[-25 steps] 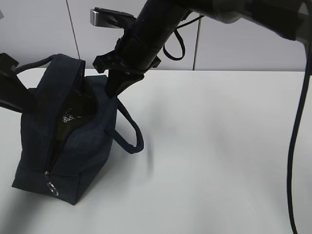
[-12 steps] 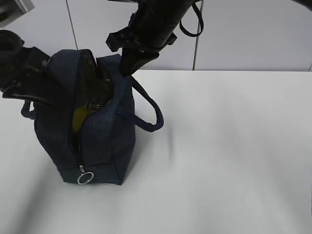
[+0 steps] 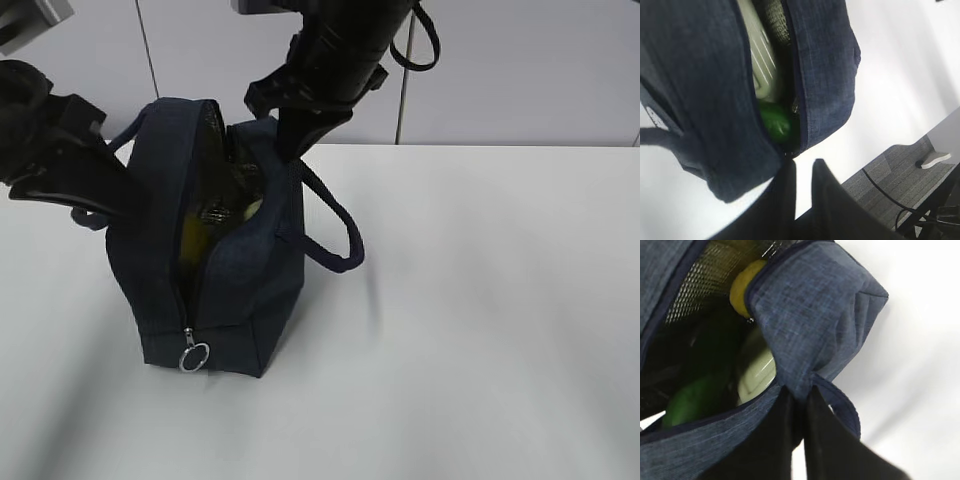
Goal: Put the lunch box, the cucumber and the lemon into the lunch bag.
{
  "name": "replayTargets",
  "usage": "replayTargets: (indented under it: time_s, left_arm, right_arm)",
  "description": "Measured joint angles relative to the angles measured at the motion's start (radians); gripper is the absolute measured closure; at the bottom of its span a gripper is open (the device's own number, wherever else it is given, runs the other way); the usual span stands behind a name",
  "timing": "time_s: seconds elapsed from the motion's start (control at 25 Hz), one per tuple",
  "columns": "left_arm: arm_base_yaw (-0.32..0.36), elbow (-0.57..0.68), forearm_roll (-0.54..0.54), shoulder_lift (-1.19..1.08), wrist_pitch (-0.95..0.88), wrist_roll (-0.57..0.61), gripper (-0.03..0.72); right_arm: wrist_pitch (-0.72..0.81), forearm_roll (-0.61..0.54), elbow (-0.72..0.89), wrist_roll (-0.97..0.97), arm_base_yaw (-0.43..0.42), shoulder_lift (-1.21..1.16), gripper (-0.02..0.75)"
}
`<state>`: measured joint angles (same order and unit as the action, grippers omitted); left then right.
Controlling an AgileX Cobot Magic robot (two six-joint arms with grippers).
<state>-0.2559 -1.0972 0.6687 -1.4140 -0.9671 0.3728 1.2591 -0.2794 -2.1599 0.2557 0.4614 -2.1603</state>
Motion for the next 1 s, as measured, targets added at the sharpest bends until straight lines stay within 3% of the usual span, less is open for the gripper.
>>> replayTargets:
  time_s: [0.64,1.0]
  left_arm:
    - [0.0,0.0,-0.002,0.0,0.005,0.0,0.639]
    - [0.0,0.0,-0.004,0.0,0.007,0.0,0.638]
  right_arm:
    - [-0.004,0.077,0.067,0.002,-0.083,0.004,0.723]
    - [-0.004,0.107,0.067,0.01,-0.087,0.004,0.723]
